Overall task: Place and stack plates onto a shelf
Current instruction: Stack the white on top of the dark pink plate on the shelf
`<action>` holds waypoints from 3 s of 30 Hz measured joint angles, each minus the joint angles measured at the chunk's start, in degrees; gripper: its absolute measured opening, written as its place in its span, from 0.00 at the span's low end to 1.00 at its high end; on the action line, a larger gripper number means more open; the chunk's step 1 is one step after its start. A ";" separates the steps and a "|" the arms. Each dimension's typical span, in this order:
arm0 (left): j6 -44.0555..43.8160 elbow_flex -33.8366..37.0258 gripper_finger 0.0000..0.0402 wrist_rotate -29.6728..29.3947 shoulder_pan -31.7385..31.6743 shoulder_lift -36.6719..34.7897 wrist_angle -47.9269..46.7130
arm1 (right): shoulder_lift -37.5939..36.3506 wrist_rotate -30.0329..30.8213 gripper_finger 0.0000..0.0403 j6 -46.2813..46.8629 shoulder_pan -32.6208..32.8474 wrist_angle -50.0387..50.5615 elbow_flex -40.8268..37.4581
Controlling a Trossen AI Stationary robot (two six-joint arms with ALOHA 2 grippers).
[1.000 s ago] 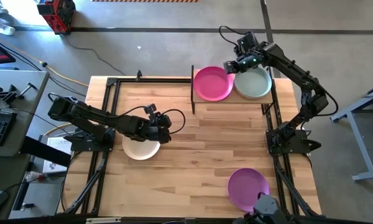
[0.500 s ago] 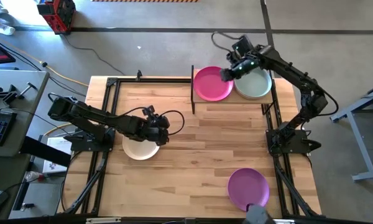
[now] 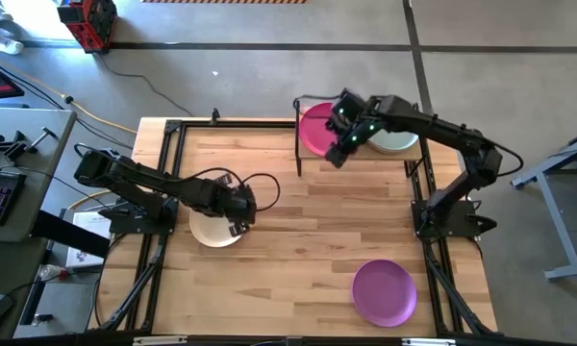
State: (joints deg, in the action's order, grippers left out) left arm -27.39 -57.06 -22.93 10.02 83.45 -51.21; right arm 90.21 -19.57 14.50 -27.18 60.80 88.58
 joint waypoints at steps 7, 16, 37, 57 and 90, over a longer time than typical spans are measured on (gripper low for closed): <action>-14.19 0.00 0.30 7.41 1.12 0.01 0.03 | 0.00 0.87 0.15 0.00 5.73 -0.23 0.00; -18.62 0.00 0.30 11.17 2.95 2.51 2.25 | 0.00 5.03 0.15 0.06 8.24 -0.20 0.00; -20.08 0.00 0.30 12.35 4.02 12.57 7.43 | 0.00 5.18 0.15 0.22 8.22 -0.22 0.02; -13.85 0.00 0.14 13.45 3.87 15.07 7.52 | 0.00 6.58 0.15 0.48 8.22 -0.26 0.02; 9.68 -2.39 0.00 11.24 4.55 9.34 -7.50 | 0.00 10.62 0.15 1.46 8.22 -3.22 0.02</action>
State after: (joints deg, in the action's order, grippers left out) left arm -17.71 -59.44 -11.69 14.57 92.79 -58.70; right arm 90.21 -8.95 15.97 -18.96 57.58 88.60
